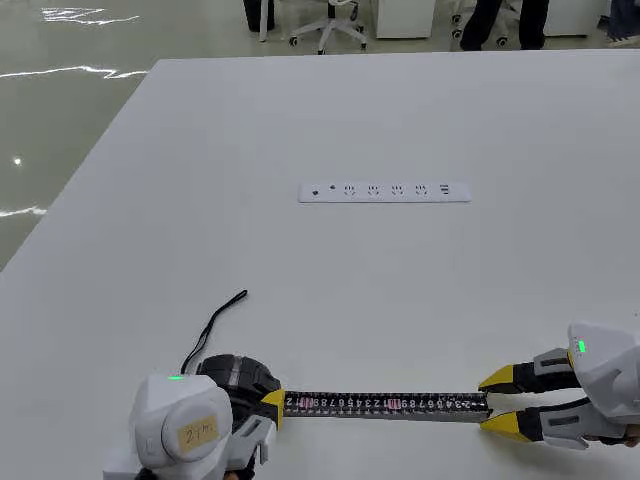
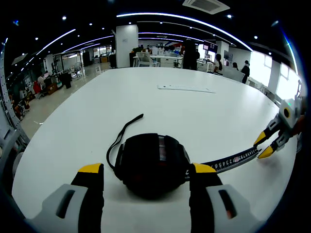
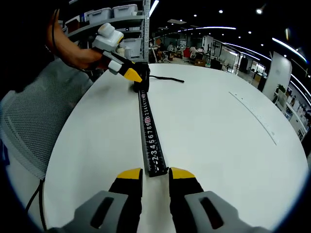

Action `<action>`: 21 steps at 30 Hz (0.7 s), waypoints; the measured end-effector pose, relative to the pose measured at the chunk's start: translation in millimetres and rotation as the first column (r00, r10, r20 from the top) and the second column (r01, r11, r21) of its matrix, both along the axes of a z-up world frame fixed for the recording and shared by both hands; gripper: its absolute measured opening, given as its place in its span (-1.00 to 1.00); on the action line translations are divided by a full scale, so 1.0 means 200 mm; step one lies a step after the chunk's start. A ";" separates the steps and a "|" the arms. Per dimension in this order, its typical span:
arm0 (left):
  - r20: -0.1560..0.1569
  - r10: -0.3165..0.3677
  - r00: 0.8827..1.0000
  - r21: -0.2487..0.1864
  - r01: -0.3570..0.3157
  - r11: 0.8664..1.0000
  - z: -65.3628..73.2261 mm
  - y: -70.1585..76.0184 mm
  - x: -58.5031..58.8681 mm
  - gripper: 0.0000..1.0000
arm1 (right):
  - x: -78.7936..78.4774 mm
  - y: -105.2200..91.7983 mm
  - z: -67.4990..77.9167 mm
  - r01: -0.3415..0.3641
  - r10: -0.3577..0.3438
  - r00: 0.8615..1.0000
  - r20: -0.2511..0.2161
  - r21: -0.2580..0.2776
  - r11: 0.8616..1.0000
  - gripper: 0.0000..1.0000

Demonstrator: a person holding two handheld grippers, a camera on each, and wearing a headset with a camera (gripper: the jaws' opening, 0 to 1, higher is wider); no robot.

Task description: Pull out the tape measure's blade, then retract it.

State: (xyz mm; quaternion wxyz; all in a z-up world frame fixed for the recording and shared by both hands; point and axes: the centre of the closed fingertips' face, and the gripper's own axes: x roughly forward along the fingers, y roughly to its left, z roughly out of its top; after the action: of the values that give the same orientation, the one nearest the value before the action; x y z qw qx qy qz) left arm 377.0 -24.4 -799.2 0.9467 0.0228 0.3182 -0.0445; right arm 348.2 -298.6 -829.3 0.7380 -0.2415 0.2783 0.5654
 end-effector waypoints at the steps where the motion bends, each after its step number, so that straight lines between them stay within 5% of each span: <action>1: -0.001 0.000 1.000 0.001 0.000 1.000 0.00 0.00 0.00 0.35 | 0.00 0.00 0.00 -0.001 0.001 1.000 -0.001 -0.002 1.000 -0.60; 15: -0.010 0.012 1.000 -0.009 -0.012 1.000 -0.02 -0.01 0.02 0.32 | 0.03 0.00 0.00 0.030 -0.030 1.000 0.004 0.014 0.999 -0.71; 21: 0.008 0.035 0.999 -0.034 -0.034 0.999 0.01 -0.02 0.04 0.29 | 0.02 0.00 0.00 0.033 -0.033 0.999 -0.005 0.017 0.999 -0.72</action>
State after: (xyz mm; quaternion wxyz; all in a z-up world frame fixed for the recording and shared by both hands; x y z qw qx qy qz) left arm 385.9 -27.6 -797.8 0.9490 0.0013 0.3135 -0.0334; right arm 351.7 -298.0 -829.6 0.7485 -0.2294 0.2791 0.5561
